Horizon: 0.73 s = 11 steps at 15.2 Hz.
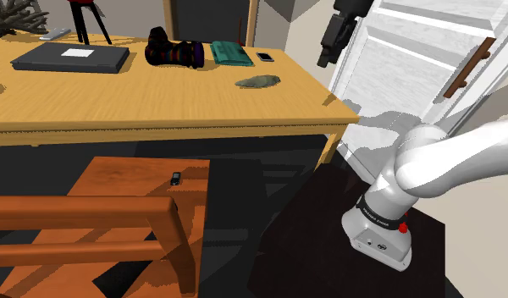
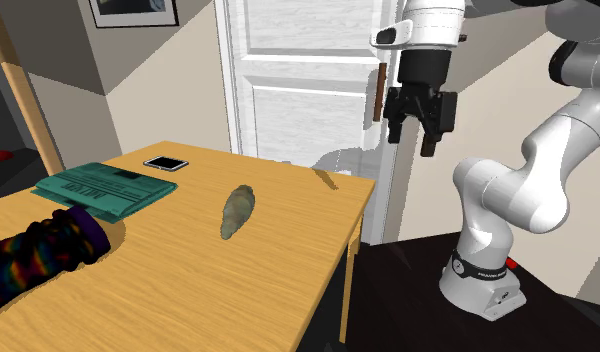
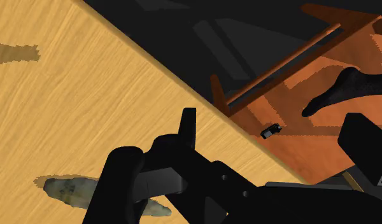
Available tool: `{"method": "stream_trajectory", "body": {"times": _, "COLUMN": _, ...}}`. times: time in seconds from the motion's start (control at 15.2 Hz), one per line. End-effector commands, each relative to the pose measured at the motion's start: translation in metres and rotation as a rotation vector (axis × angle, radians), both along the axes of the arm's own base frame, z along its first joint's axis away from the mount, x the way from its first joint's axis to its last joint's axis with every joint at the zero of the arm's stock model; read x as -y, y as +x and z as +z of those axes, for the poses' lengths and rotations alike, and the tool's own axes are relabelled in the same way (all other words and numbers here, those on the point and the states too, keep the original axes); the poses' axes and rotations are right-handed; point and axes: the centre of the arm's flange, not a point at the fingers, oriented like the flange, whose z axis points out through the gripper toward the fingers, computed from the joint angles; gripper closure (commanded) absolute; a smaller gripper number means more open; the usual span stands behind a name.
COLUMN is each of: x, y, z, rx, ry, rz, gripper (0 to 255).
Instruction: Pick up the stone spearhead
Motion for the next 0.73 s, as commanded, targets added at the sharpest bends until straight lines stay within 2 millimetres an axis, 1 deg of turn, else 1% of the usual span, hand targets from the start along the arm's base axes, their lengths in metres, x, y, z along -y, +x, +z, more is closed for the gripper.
{"method": "stream_trajectory", "body": {"times": 0.0, "x": 0.000, "y": 0.000, "z": 0.000, "rx": 0.000, "ry": 0.000, "rz": 0.000, "gripper": 0}}
{"method": "stream_trajectory", "body": {"times": 0.33, "x": 0.040, "y": 0.035, "z": -0.031, "rx": 0.021, "ry": -0.044, "rz": 0.175, "gripper": 0}}
{"method": "stream_trajectory", "body": {"times": 0.66, "x": 0.074, "y": 0.078, "z": -0.059, "rx": 0.042, "ry": -0.089, "rz": 0.350, "gripper": 0}}
